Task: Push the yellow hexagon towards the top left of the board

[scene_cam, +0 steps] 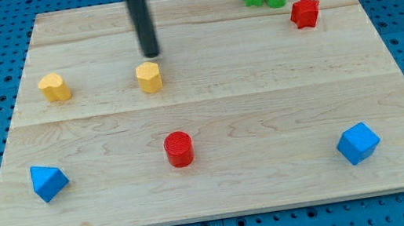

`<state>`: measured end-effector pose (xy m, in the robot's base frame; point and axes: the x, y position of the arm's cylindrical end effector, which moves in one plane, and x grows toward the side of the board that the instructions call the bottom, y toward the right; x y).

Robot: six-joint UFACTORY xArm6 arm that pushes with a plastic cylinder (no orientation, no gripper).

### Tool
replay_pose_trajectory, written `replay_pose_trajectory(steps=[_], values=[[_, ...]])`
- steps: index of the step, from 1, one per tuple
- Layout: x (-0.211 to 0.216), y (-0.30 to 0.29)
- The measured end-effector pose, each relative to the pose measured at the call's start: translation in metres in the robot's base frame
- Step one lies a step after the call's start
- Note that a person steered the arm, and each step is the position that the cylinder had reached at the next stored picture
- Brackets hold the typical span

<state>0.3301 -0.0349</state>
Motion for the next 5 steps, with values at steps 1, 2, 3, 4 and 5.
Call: replay_pose_trajectory(steps=[1,2,3,4,5], values=[[0.041,0.004],[0.054,-0.068],[0.044,-0.139],[0.107,-0.091],[0.127,-0.073]])
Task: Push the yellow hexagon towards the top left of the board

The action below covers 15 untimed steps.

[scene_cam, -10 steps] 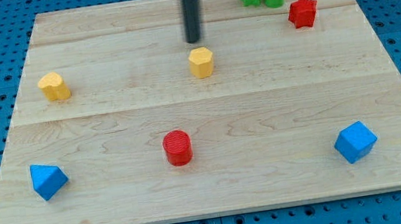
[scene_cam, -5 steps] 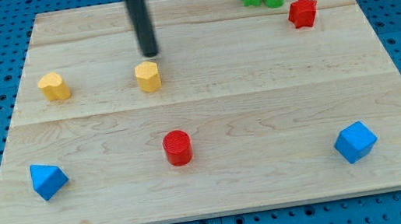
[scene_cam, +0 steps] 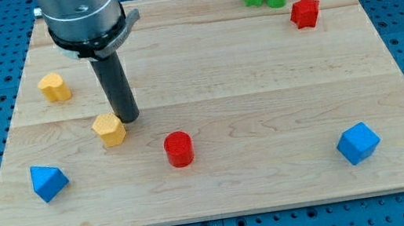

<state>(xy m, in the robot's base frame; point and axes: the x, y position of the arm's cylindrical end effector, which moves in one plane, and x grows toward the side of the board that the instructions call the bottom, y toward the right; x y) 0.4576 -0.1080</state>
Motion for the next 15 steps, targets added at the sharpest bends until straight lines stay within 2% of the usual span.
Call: replay_pose_trajectory(steps=[1,2,3,4,5,6,8,9,11,14,15], values=[[0.021,0.005],[0.027,-0.047],[0.018,-0.073],[0.054,-0.066],[0.053,-0.084],[0.017,-0.091],[0.049,-0.09],[0.024,-0.128],[-0.058,-0.129],[-0.157,-0.129],[-0.11,-0.125]])
